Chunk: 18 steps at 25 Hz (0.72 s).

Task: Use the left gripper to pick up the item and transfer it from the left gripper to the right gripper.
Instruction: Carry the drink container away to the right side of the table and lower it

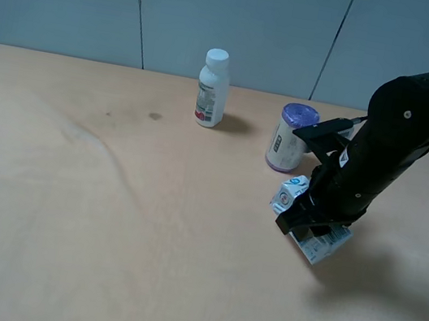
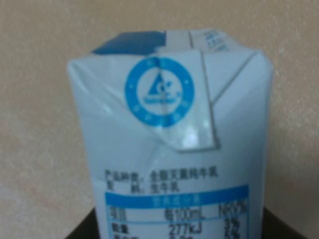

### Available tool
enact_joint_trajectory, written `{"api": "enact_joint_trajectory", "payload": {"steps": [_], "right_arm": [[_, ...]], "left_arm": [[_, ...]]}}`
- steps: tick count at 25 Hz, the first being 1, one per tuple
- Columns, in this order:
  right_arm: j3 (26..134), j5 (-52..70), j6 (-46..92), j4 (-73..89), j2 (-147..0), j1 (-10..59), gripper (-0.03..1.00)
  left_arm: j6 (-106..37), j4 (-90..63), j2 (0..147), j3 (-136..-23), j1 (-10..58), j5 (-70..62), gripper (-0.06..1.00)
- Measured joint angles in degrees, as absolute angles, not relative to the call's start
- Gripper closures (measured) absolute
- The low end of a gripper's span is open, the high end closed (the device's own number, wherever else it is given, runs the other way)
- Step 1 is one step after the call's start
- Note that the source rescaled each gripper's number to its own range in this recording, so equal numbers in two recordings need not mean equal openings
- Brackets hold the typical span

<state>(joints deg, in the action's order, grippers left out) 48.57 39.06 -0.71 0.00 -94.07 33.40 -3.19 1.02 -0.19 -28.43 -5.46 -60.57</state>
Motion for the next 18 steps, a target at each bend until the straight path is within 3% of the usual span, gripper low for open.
{"api": "enact_joint_trajectory", "payload": {"steps": [4, 5, 7, 8, 10, 13, 18], "right_arm": [[48.6, 40.7, -0.8, 0.0, -94.1, 33.4, 0.97], [48.6, 41.3, -0.8, 0.4, -94.1, 33.4, 0.89], [48.6, 41.9, -0.9, 0.4, -94.1, 33.4, 0.42], [48.6, 41.9, -1.1, 0.4, -94.0, 33.4, 0.24], [48.6, 42.0, -1.5, 0.3, -94.0, 33.4, 0.07], [48.6, 42.0, -2.1, 0.3, -94.0, 33.4, -0.01], [48.6, 42.0, -2.5, 0.3, -94.0, 33.4, -0.02]], "left_arm": [[-3.2, 1.0, -0.2, -28.4, -5.5, -60.6, -0.03], [-3.2, 1.0, -0.2, -28.4, -5.5, -60.6, -0.03], [-3.2, 1.0, -0.2, -28.4, -5.5, -60.6, -0.03], [-3.2, 1.0, -0.2, -28.4, -5.5, -60.6, -0.03], [-3.2, 1.0, -0.2, -28.4, -5.5, -60.6, -0.03], [-3.2, 1.0, -0.2, -28.4, -5.5, -60.6, -0.03], [-3.2, 1.0, -0.2, -28.4, -5.5, -60.6, -0.03]]}}
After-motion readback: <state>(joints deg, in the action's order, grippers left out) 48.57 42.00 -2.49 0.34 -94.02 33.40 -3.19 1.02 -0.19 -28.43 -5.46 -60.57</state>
